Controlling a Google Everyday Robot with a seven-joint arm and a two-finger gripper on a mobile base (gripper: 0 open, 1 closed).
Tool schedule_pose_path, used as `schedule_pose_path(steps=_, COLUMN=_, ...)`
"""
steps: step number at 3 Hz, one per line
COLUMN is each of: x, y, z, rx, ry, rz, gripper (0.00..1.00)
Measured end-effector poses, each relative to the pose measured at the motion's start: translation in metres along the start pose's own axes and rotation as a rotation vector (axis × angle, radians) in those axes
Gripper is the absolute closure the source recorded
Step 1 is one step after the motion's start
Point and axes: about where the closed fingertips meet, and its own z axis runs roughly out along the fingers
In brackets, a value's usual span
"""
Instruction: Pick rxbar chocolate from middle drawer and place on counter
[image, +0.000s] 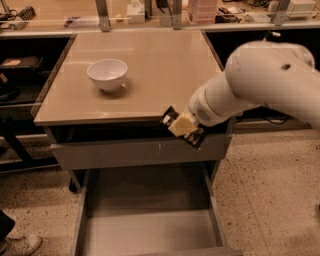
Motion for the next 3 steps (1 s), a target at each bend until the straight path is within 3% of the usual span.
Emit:
schedule_pose_path(steps=2, x=-0.051, y=-0.061, z=-0.029, rx=0.063, ry=-0.028, rz=0.009, gripper=1.0)
schedule_pose_path(steps=3, x=-0.077, y=-0.099, z=-0.02, rx=0.067, ry=-0.058, rz=0.015, gripper=1.0)
